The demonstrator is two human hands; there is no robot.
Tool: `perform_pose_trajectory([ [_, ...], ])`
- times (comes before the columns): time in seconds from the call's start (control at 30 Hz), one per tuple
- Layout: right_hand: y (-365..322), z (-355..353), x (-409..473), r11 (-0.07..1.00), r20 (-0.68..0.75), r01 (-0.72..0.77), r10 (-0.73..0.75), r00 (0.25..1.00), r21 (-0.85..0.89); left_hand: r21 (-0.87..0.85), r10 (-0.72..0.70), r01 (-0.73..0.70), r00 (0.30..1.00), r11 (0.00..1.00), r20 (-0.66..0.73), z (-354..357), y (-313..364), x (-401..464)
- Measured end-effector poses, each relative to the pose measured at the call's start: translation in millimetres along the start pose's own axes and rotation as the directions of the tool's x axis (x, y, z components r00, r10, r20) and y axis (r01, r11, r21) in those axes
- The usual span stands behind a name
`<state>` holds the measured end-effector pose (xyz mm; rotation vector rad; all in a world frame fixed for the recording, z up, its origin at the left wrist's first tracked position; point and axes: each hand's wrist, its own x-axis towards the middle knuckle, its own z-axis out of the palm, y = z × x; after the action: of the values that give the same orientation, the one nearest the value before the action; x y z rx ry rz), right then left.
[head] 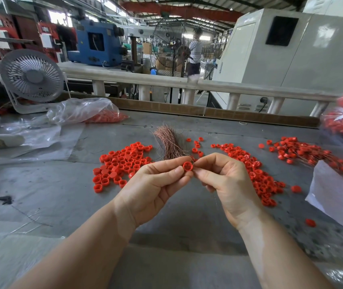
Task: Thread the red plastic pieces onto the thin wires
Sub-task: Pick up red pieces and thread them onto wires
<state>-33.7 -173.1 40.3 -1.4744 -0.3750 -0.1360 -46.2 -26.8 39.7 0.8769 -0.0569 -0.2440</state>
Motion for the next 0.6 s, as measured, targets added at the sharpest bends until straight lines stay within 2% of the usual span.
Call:
perform_pose_trajectory([
  [0.6,-0.4,0.6,-0.7,1.0,-0.008,-0.009,0.009,1.0,-0.016,0.003,-0.014,0.014,1.0,1.0,-0.01,-0.6,0.4,0.0],
])
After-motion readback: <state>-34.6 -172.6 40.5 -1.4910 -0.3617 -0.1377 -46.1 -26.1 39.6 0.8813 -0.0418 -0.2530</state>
